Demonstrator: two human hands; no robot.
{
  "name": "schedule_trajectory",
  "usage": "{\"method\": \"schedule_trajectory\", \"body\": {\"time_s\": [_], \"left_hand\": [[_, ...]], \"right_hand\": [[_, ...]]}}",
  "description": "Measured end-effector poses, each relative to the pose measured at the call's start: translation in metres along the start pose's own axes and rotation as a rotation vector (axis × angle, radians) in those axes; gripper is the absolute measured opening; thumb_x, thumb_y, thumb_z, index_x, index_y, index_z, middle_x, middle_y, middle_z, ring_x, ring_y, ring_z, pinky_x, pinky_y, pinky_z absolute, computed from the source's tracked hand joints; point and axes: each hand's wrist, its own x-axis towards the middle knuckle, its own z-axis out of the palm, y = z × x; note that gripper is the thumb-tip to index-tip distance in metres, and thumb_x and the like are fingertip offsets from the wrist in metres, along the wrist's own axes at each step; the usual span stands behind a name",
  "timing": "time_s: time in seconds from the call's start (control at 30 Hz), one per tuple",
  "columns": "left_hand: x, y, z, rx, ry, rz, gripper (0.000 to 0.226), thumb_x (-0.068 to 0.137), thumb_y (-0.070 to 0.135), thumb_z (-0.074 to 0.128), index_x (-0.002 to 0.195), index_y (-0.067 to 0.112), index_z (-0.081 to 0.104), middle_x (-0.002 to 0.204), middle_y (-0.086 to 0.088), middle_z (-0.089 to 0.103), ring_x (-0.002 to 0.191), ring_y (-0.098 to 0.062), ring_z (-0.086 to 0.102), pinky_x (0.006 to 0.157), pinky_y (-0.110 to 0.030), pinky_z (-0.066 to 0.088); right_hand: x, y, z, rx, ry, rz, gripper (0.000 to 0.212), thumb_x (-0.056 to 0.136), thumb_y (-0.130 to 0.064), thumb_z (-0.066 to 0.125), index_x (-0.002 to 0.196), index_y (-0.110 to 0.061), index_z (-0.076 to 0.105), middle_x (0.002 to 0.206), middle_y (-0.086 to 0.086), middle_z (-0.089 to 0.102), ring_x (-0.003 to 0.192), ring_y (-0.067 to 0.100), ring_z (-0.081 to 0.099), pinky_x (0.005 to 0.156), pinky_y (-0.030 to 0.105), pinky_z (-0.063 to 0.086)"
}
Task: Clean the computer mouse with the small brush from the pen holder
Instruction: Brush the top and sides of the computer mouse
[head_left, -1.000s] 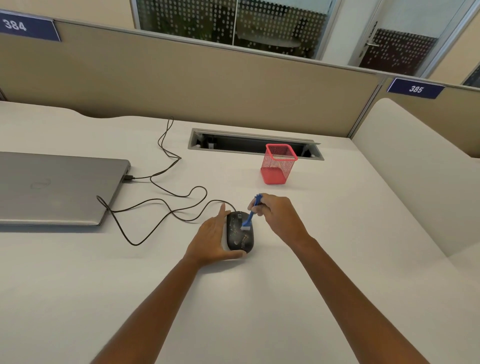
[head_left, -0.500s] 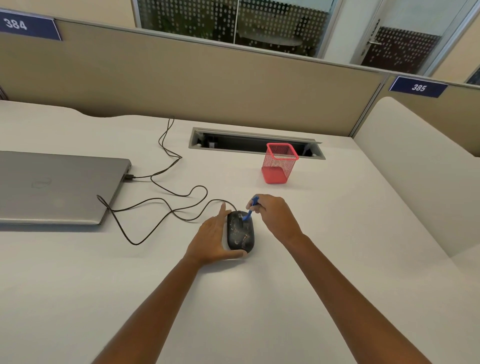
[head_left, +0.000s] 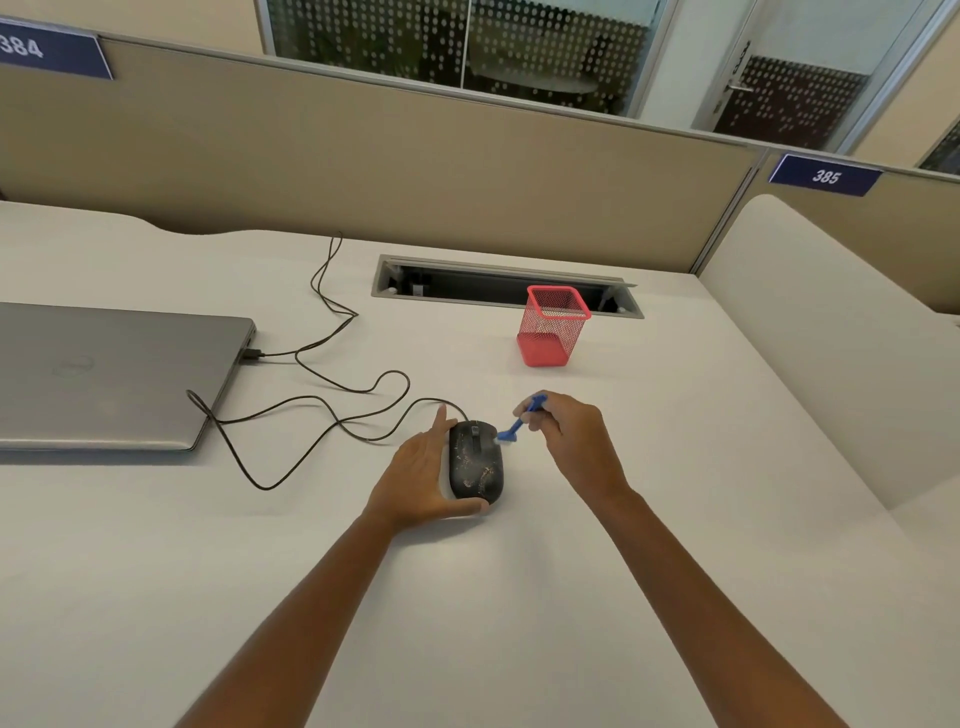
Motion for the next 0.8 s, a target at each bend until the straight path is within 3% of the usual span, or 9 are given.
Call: {"method": "schedule_trajectory", "body": {"time_s": [0.07, 0.17, 0.33, 0.47, 0.53, 0.6, 0.67, 0.7, 0.8], "left_hand": [[-0.001, -0.001, 0.0, 0.01, -0.002, -0.003, 0.12, 0.048, 0.072, 0.061, 0.142, 0.026, 0.002, 0.141, 0.005, 0.039, 0.123, -0.018, 0.039, 0.098, -0.024, 0.027], [-0.001, 0.0, 0.0, 0.01, 0.004, -0.003, 0.119, 0.049, 0.071, 0.061, 0.142, 0.027, 0.003, 0.141, 0.004, 0.039, 0.124, -0.018, 0.039, 0.097, -0.023, 0.025], [-0.002, 0.001, -0.001, 0.008, 0.022, 0.016, 0.119, 0.049, 0.069, 0.06, 0.143, 0.021, 0.007, 0.139, 0.004, 0.042, 0.12, -0.018, 0.042, 0.094, -0.02, 0.026], [-0.001, 0.003, -0.001, -0.003, 0.039, 0.028, 0.116, 0.048, 0.068, 0.061, 0.142, 0.022, 0.011, 0.135, 0.005, 0.046, 0.118, -0.017, 0.044, 0.091, -0.02, 0.027], [-0.001, 0.002, -0.001, 0.005, 0.028, 0.03, 0.115, 0.048, 0.069, 0.061, 0.141, 0.025, 0.009, 0.137, 0.005, 0.044, 0.119, -0.018, 0.043, 0.093, -0.02, 0.027], [-0.001, 0.001, -0.001, 0.014, 0.009, 0.023, 0.118, 0.048, 0.07, 0.061, 0.142, 0.024, 0.006, 0.14, 0.005, 0.041, 0.122, -0.018, 0.041, 0.094, -0.021, 0.027], [-0.001, 0.001, -0.001, 0.02, 0.0, 0.015, 0.121, 0.048, 0.071, 0.06, 0.143, 0.022, 0.003, 0.141, 0.006, 0.04, 0.122, -0.017, 0.041, 0.095, -0.02, 0.026], [-0.001, 0.001, -0.001, 0.022, -0.002, 0.011, 0.122, 0.048, 0.072, 0.059, 0.143, 0.021, 0.003, 0.141, 0.006, 0.04, 0.123, -0.016, 0.04, 0.095, -0.02, 0.026], [-0.002, 0.001, -0.001, 0.021, -0.002, 0.005, 0.123, 0.048, 0.074, 0.057, 0.144, 0.02, 0.003, 0.144, 0.006, 0.037, 0.126, -0.016, 0.038, 0.096, -0.018, 0.023]], "right_hand": [[0.003, -0.004, 0.006, 0.009, 0.046, -0.011, 0.014, 0.088, 0.004, 0.052, 0.091, 0.006, 0.066, 0.094, 0.018, 0.072, 0.076, 0.022, 0.062, 0.073, 0.017, 0.043], [-0.005, -0.006, 0.017, -0.025, 0.018, -0.061, 0.013, 0.088, 0.002, 0.053, 0.092, 0.005, 0.066, 0.095, 0.019, 0.071, 0.087, 0.03, 0.064, 0.08, 0.031, 0.048], [-0.035, 0.004, 0.017, -0.038, 0.003, -0.129, 0.012, 0.087, 0.004, 0.055, 0.088, 0.003, 0.067, 0.09, 0.017, 0.072, 0.084, 0.031, 0.064, 0.079, 0.027, 0.047], [-0.038, 0.01, 0.004, 0.011, 0.023, -0.088, 0.013, 0.085, 0.009, 0.054, 0.086, 0.005, 0.067, 0.088, 0.017, 0.072, 0.082, 0.031, 0.066, 0.08, 0.036, 0.052], [-0.031, 0.01, 0.002, 0.035, 0.079, -0.06, 0.014, 0.085, 0.01, 0.053, 0.085, 0.005, 0.066, 0.087, 0.012, 0.072, 0.08, 0.028, 0.065, 0.079, 0.027, 0.051], [-0.023, 0.007, 0.004, 0.08, 0.152, 0.005, 0.014, 0.086, 0.009, 0.053, 0.086, 0.004, 0.067, 0.085, 0.004, 0.068, 0.074, 0.021, 0.062, 0.072, 0.006, 0.045], [-0.016, 0.005, 0.01, 0.152, 0.215, 0.099, 0.013, 0.087, 0.003, 0.054, 0.089, 0.002, 0.067, 0.085, 0.0, 0.065, 0.069, 0.018, 0.062, 0.066, 0.0, 0.042], [-0.014, 0.004, 0.014, 0.198, 0.236, 0.157, 0.012, 0.088, 0.0, 0.055, 0.089, 0.001, 0.067, 0.084, 0.0, 0.066, 0.068, 0.018, 0.063, 0.066, 0.003, 0.044], [-0.012, 0.006, 0.024, 0.327, 0.248, 0.345, 0.011, 0.088, -0.006, 0.055, 0.089, 0.001, 0.065, 0.079, 0.005, 0.065, 0.06, 0.016, 0.063, 0.071, 0.028, 0.055]]}}
